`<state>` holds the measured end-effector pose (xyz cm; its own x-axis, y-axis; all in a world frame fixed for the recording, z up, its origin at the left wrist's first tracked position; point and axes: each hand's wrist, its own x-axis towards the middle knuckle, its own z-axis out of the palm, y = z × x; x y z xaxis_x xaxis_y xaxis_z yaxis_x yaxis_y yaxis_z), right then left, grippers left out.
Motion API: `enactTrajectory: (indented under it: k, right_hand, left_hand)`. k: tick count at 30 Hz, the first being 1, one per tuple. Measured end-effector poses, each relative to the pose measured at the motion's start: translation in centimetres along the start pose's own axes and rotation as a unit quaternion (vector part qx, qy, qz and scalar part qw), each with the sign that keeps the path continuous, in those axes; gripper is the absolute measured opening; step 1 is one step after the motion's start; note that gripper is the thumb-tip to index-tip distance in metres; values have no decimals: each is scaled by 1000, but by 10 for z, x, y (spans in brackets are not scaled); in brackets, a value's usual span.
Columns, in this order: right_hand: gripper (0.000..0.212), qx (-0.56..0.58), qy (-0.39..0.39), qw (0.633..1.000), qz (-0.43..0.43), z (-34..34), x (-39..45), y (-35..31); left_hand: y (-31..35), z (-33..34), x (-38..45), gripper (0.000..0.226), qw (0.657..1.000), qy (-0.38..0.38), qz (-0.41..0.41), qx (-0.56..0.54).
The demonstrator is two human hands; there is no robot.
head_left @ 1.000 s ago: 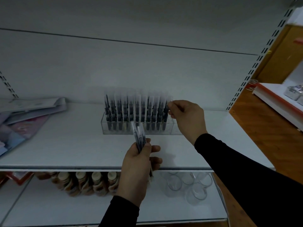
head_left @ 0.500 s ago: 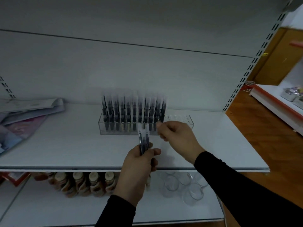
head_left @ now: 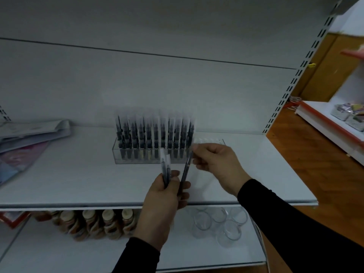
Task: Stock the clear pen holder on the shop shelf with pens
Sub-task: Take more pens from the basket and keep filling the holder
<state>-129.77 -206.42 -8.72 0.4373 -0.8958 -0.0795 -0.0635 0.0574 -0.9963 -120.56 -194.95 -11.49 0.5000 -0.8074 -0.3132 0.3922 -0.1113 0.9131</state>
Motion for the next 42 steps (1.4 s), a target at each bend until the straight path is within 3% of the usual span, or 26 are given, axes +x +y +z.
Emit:
enactTrajectory:
  k: [8,20,42]
  right_hand:
    - [7,52,108,988,-100,-17,13,-23]
    - [10,29,169,968,-181,-24,47,-42]
    - [14,-133,135,963,-190,-8,64,-23]
  left_hand:
    - [-2,-4,4,16,998,51,22,9]
    - [-3,-4,5,16,998,57,22,-5]
    - [1,-5,6,17,998,59,18,-29]
